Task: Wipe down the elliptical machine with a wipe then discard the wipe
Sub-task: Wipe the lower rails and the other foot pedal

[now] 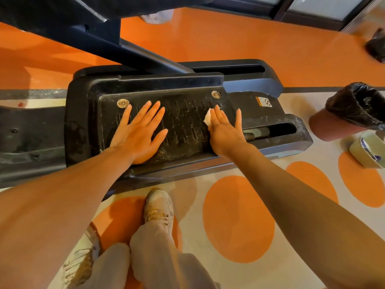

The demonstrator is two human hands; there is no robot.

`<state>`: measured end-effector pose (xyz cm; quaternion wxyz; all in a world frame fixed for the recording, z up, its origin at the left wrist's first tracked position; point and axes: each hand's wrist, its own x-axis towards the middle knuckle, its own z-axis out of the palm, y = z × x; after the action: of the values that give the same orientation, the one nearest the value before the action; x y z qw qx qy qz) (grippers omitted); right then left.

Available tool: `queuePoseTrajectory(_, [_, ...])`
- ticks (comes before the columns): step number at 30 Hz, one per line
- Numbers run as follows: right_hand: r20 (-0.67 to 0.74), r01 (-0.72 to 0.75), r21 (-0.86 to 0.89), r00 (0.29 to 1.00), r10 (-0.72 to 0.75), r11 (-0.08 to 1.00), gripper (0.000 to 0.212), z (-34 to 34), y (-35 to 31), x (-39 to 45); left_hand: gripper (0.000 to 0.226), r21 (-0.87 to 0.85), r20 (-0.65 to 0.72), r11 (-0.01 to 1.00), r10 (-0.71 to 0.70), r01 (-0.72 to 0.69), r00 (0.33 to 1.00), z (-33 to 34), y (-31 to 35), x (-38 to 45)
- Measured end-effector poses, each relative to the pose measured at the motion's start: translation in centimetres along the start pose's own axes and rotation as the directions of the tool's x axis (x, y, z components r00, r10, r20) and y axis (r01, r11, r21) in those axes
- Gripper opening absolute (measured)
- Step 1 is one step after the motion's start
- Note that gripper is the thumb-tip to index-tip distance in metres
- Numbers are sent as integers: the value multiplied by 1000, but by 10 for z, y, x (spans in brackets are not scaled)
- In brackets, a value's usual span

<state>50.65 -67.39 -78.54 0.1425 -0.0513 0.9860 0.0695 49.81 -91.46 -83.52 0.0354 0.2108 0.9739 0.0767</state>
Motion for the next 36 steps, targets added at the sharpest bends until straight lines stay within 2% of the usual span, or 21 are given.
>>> queuePoseTrajectory(6, [-58,-76,-130,996,69,989,61,-1,-6,17,75,-19,-17,1000,-2,2,1000,1,-1,1])
queuePoseTrajectory(11, [-61,-96,-68,994,92,993,64,4,-7,23,75,-20,-30,1000,0,-1,1000,4,-1,1])
queuePoseTrajectory(18, [22,-96,-40,995,97,995,59,4,-3,2,76,-28,-37,1000,-6,5,999,6,-2,2])
queuePoseTrajectory(25, [-83,-190,-58,979,185,980,55,2,0,29,75,-53,-41,999,-11,9,999,6,-1,2])
queuePoseTrajectory(30, [-100,-211,16,972,212,977,55,5,2,37,75,-69,-57,998,-8,4,998,8,-2,3])
queuePoseTrajectory(33, [-83,-227,128,967,239,965,56,8,3,33,75,-64,-62,998,-8,4,998,8,-2,3])
queuePoseTrajectory(36, [-150,-150,204,972,183,967,56,0,4,26,75,-50,-52,999,-8,5,999,7,-2,2])
